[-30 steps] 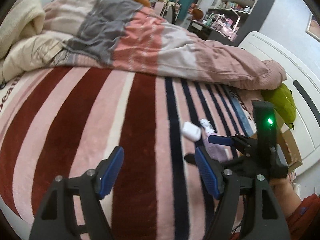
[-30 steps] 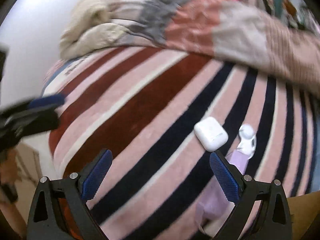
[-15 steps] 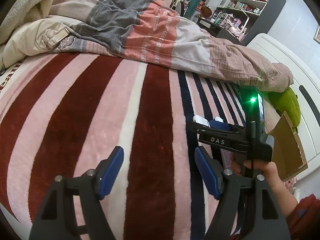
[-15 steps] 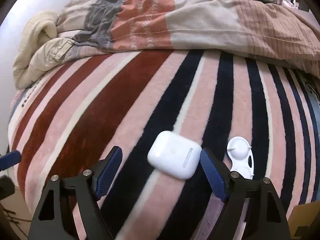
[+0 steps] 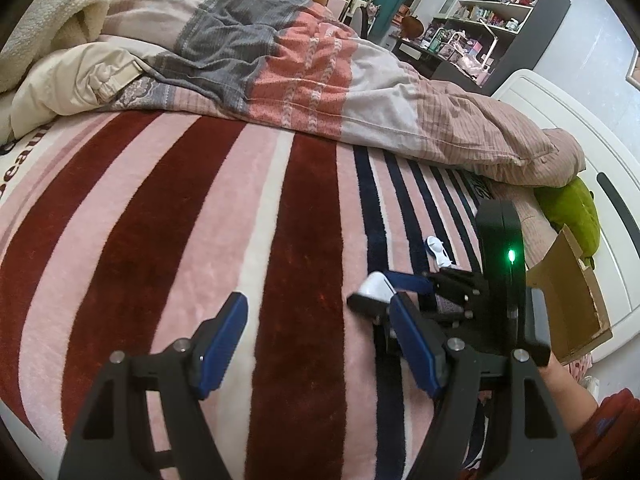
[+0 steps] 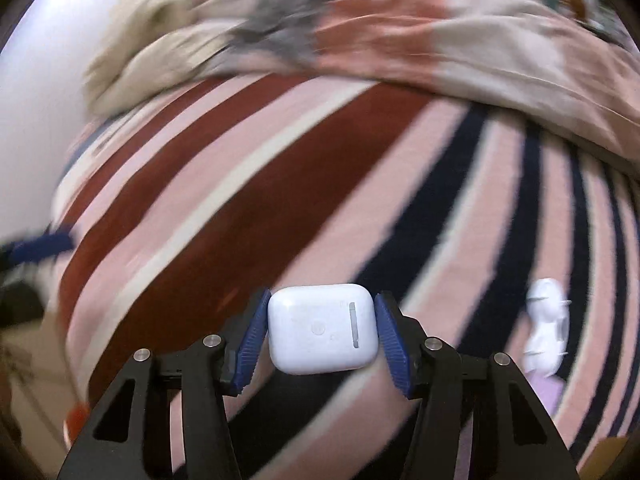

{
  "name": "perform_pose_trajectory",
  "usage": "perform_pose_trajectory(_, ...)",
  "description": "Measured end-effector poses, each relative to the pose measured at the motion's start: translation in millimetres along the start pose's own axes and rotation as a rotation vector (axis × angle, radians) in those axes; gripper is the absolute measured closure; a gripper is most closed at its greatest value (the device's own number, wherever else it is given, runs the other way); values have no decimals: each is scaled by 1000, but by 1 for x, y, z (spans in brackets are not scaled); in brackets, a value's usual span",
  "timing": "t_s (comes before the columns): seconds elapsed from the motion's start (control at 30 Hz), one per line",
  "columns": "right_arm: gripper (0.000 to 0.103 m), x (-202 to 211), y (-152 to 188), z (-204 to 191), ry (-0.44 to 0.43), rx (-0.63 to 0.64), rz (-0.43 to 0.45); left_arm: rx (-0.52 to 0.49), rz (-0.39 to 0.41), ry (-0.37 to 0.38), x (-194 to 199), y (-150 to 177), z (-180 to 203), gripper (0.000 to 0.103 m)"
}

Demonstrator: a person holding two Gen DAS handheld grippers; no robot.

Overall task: Organize rigid objects
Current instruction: 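Grasp the white earbud case with the right tool, then carry the earbud case into the box and open the right tool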

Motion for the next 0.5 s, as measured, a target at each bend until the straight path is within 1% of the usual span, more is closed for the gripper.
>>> perform_pose_trajectory(0.03,52,1,4,-5,-1,21,-8,0,0,0,1,0,0,33)
perform_pose_trajectory(0.07,48,2,7,-7,7,35,-11,1,0,0,1,0,0,33)
perform_pose_trajectory(0.13,44,3,13,-7,8,37,-8,6,-1,0,1,0,0,33)
perform_pose_trajectory(0.23,46,0,17,-3,13,18,-11,7,-3,3,2,0,0,33)
perform_pose_trajectory(0.27,52,0,17,-3,14,16,-5,5,-4,5,4,1,1,33)
perform_pose_trajectory(0.4,52,9,14,-12,61,81,24,5,-12,21,9,2,7,33)
perform_pose_trajectory(0.5,52,34,12,-25,26,116,71,-13,-15,89,17,0,29,33)
Point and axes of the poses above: each gripper's, at about its wrist camera, not at the fingertips, and x roughly against the way its jaws point, z to its right, y to its underside, the point moved 8 cm from there along -x, roughly the way its jaws point, and after that the axes turned 6 degrees about x, right-handed, at the moved point
